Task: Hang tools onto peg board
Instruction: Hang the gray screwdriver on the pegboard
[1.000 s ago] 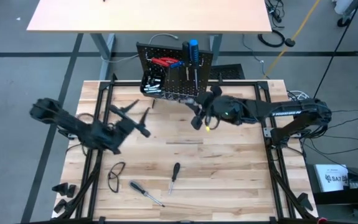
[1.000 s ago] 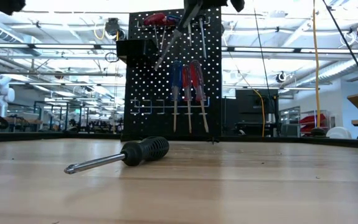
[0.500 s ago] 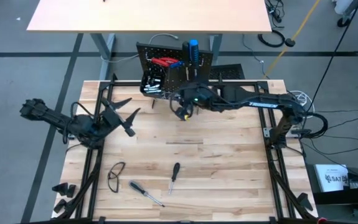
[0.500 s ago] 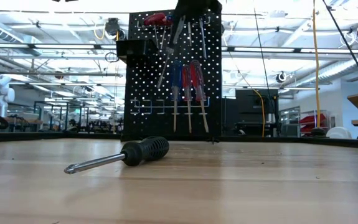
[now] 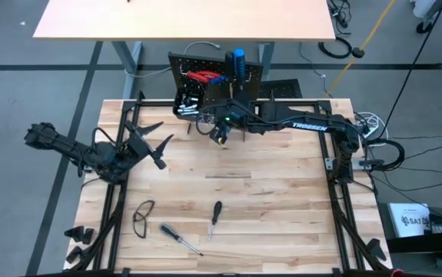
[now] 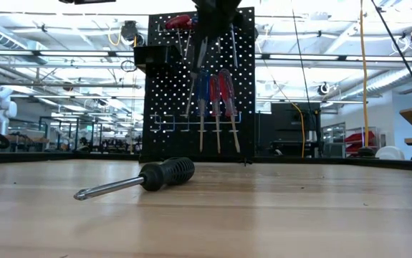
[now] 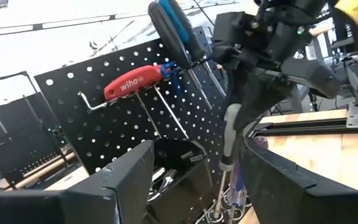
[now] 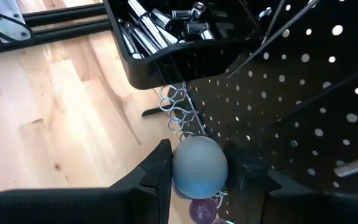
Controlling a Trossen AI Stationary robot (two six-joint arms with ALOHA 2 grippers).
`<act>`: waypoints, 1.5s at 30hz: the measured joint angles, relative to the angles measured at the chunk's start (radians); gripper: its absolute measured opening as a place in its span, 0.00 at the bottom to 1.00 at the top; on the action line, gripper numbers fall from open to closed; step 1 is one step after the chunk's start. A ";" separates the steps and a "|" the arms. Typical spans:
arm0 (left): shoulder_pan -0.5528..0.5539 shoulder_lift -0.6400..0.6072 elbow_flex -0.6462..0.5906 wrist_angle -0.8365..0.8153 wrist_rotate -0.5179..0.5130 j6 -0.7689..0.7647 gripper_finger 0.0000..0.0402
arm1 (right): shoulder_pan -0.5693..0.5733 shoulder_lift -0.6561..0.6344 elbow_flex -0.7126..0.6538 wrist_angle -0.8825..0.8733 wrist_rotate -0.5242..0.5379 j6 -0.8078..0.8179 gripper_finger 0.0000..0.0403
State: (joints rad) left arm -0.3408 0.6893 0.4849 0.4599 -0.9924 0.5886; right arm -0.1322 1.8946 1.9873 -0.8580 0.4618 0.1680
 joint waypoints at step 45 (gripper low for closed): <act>1.257 0.114 0.157 -0.256 1.360 -0.432 0.59 | -0.033 0.006 0.000 -0.063 -0.102 0.000 0.25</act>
State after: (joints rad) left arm 0.9166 0.8037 0.6415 0.2042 0.3678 0.1563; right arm -0.1650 1.9007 1.9873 -0.9211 0.3599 0.1677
